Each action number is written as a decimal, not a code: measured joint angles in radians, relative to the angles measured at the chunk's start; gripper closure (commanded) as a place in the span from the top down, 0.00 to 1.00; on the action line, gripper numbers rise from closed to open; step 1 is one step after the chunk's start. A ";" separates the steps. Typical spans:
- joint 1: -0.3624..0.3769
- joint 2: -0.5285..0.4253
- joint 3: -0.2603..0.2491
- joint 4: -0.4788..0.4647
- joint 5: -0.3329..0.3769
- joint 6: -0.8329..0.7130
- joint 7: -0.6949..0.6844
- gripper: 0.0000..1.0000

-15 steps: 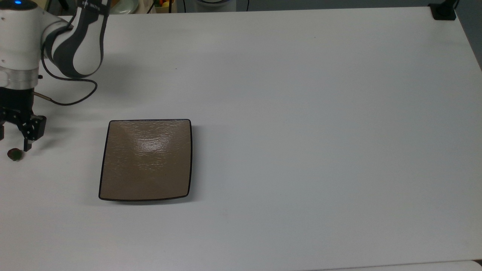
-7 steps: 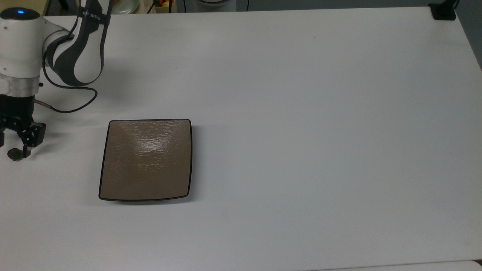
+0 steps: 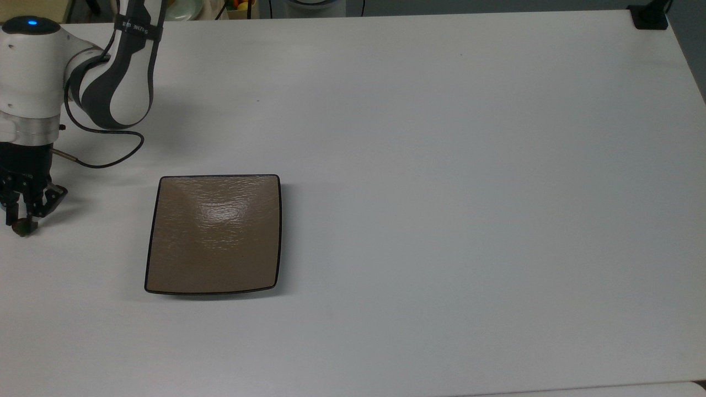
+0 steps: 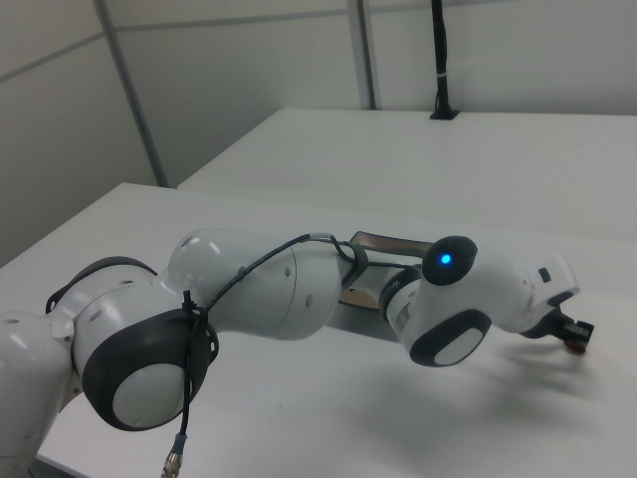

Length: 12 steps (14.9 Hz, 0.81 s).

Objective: Strawberries on a ceramic plate
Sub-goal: 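Lift the strawberry and carry it over the brown ceramic plate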

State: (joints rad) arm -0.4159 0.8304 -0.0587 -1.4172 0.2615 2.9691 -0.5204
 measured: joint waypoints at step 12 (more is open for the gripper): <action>0.001 -0.044 0.005 0.023 0.000 -0.001 0.000 0.11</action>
State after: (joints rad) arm -0.4150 0.7864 -0.0540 -1.3941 0.2615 2.9684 -0.5204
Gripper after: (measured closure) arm 0.683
